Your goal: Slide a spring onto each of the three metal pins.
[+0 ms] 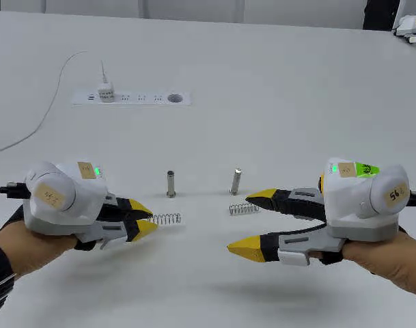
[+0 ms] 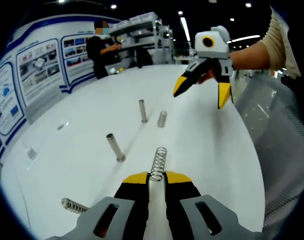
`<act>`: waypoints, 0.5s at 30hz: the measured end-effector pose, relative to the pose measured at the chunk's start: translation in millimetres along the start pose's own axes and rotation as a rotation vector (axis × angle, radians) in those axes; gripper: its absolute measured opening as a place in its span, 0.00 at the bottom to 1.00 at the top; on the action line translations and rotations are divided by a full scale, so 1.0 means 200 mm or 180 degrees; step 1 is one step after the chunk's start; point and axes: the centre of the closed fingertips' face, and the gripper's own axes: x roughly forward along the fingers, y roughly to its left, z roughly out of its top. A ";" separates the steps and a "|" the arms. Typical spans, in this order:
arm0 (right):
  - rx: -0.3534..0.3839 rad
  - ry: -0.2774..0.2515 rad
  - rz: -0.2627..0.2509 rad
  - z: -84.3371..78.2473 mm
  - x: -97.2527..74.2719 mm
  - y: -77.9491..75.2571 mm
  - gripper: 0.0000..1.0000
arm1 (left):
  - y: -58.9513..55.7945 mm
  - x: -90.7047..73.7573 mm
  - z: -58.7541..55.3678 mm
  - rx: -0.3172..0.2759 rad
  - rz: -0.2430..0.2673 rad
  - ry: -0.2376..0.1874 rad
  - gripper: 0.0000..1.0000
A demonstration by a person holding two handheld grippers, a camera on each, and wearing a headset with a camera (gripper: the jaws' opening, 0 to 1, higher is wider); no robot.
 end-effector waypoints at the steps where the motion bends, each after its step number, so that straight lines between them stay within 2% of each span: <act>1: -0.0020 0.0000 0.0004 0.00 0.00 0.00 0.52 | -0.01 0.00 0.01 0.0038 -0.0012 -0.0002 0.10; 7: -0.0110 0.0003 0.0049 0.02 0.04 0.03 0.45 | -0.07 -0.01 0.10 0.0154 -0.0094 -0.0082 0.10; 15: -0.0212 0.0016 0.0114 0.05 0.06 0.05 0.36 | -0.12 -0.01 0.15 0.0293 -0.0208 -0.0104 0.10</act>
